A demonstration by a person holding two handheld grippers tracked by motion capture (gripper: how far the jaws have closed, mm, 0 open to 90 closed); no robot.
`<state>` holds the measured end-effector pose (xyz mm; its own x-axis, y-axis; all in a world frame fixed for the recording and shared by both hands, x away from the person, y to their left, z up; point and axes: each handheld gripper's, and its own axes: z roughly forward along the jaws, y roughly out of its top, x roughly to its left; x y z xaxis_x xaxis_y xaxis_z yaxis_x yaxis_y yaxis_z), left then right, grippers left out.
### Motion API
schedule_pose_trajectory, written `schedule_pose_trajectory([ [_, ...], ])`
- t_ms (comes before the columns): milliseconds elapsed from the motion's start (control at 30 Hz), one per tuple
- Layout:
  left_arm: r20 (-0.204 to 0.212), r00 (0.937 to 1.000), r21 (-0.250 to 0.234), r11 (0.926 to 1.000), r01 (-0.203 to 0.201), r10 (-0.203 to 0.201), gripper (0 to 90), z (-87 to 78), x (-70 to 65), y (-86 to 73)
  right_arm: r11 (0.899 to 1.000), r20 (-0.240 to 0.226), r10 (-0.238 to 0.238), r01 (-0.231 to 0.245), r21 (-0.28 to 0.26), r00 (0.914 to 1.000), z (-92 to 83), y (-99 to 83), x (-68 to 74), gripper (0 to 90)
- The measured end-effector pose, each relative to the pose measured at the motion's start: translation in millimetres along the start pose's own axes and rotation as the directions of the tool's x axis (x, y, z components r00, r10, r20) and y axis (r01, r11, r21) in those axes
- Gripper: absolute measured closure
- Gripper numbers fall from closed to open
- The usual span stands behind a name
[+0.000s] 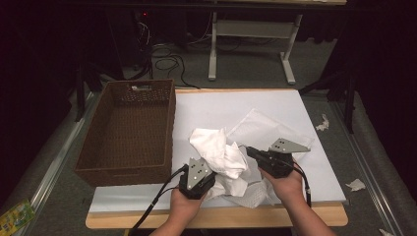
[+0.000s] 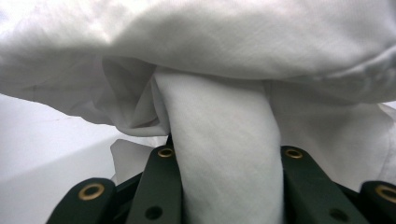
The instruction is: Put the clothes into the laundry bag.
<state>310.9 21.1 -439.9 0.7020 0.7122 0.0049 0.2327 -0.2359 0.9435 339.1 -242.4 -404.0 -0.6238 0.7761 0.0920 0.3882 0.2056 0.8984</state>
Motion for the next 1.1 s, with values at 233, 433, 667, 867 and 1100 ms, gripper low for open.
schedule_pose_trajectory([
  [233, -0.026, 0.9993, 0.067, 0.9974, -0.026, 0.027, 72.7, 30.9, -3.1, -5.2, 0.999, -0.005, 0.009, -0.01, -0.043, 0.9999, -12.0, 6.3, -0.1, 89.5],
  [433, -0.09, 0.9927, 0.111, 0.9913, -0.071, 0.081, 72.7, 52.6, 9.9, 3.2, 0.998, -0.011, 0.004, -0.005, -0.06, 0.9999, -16.0, 8.3, -0.3, 89.5],
  [667, -0.075, 0.9941, 0.078, 0.9943, -0.073, 0.079, 72.2, 47.2, 6.4, 11.4, 0.997, -0.009, 0.029, -0.029, -0.069, 0.9995, -11.5, 11.4, -6.4, 89.5],
  [867, -0.031, 0.9855, 0.082, 0.9831, -0.164, 0.167, 71.0, 47.4, -13.2, -1.3, 0.998, -0.008, 0.032, -0.033, -0.062, 0.9994, -6.2, 10.8, -5.1, 89.5],
  [1100, -0.042, 0.989, 0.162, 0.9777, -0.134, 0.142, 61.0, 62.0, -6.5, -1.3, 0.997, -0.031, 0.007, -0.009, -0.079, 0.9995, -12.2, 15.5, 4.2, 89.5],
])
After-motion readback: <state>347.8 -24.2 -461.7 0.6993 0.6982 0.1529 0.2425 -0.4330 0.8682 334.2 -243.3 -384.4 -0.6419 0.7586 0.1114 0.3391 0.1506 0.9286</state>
